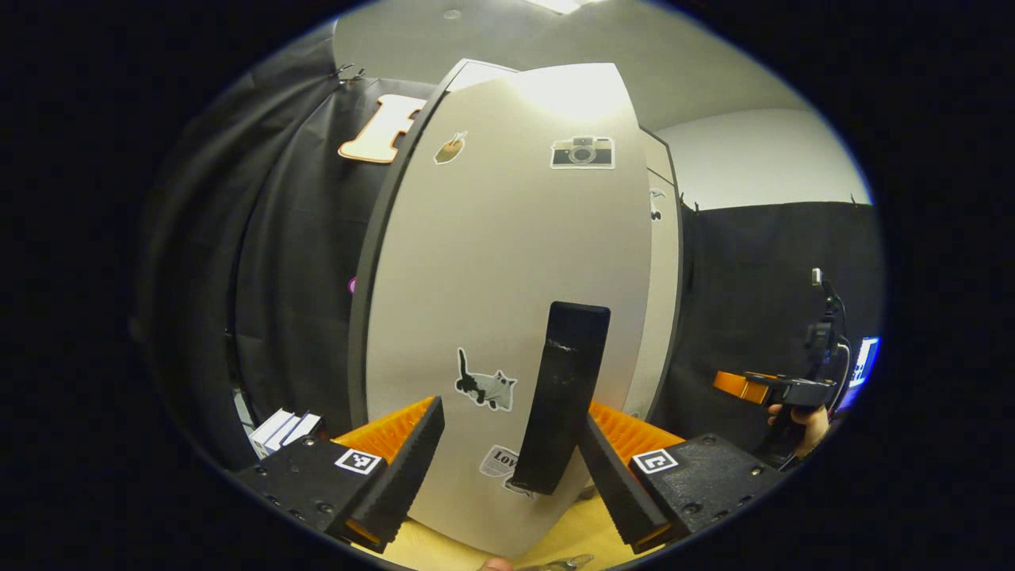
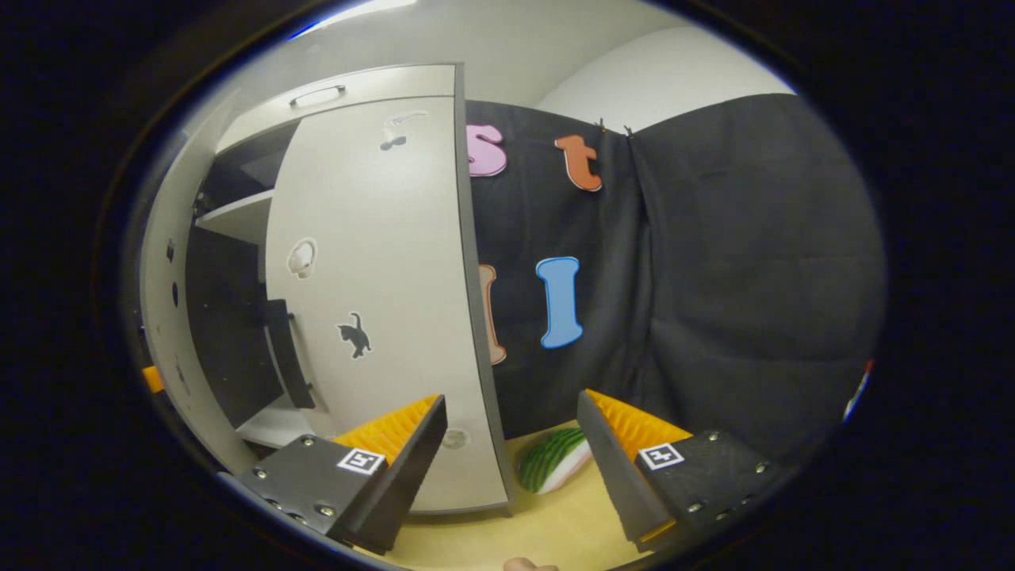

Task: Grasp the bottle in the cabinet with the left hand and place it on the coaster, then close the right door with the right hand and the left door with the left hand.

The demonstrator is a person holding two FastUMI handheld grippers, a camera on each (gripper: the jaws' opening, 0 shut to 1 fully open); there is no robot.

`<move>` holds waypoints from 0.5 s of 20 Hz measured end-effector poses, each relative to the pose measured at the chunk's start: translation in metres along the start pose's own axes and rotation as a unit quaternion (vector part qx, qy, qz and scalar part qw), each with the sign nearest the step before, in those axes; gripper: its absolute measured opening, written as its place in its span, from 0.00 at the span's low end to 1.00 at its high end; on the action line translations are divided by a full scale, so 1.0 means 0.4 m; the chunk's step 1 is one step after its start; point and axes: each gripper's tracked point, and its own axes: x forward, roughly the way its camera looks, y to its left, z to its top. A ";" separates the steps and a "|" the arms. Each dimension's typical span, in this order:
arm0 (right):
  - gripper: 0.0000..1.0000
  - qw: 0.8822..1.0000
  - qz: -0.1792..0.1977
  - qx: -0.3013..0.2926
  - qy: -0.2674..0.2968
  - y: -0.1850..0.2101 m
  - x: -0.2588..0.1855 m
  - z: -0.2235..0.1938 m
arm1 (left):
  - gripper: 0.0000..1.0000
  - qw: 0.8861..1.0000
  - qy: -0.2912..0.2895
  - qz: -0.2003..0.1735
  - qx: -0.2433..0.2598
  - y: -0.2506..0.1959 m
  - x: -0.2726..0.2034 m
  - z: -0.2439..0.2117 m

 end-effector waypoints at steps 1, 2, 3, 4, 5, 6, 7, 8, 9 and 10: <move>1.00 1.000 -0.002 -0.001 0.000 -0.009 -0.004 0.000 | 0.99 1.000 0.001 -0.002 0.005 -0.006 0.014 0.001; 1.00 1.000 -0.005 -0.002 -0.002 -0.018 -0.007 0.001 | 0.99 1.000 0.002 -0.004 0.005 -0.010 0.023 -0.001; 1.00 1.000 -0.007 -0.002 -0.002 -0.029 -0.012 0.001 | 0.99 1.000 0.004 -0.006 0.002 -0.015 0.032 -0.003; 1.00 1.000 -0.010 -0.003 -0.002 -0.038 -0.017 0.000 | 0.99 1.000 0.005 -0.008 -0.002 -0.023 0.046 -0.008; 1.00 1.000 -0.014 -0.004 -0.002 -0.050 -0.022 -0.002 | 0.99 1.000 0.008 -0.011 -0.004 -0.031 0.060 -0.013; 1.00 1.000 -0.018 -0.003 -0.001 -0.062 -0.025 -0.006 | 0.99 1.000 0.008 -0.013 -0.005 -0.038 0.075 -0.015; 1.00 1.000 -0.021 -0.003 0.001 -0.074 -0.029 -0.009 | 0.99 1.000 0.009 -0.015 -0.005 -0.042 0.085 -0.016; 1.00 1.000 -0.026 -0.004 0.003 -0.087 -0.032 -0.012 | 0.99 1.000 0.010 -0.016 -0.005 -0.047 0.097 -0.018; 1.00 0.999 -0.032 -0.004 0.004 -0.102 -0.035 -0.015 | 0.99 1.000 0.011 -0.017 -0.003 -0.052 0.107 -0.020; 1.00 0.999 -0.037 -0.004 0.005 -0.118 -0.037 -0.016 | 0.99 1.000 0.011 -0.018 -0.002 -0.056 0.119 -0.020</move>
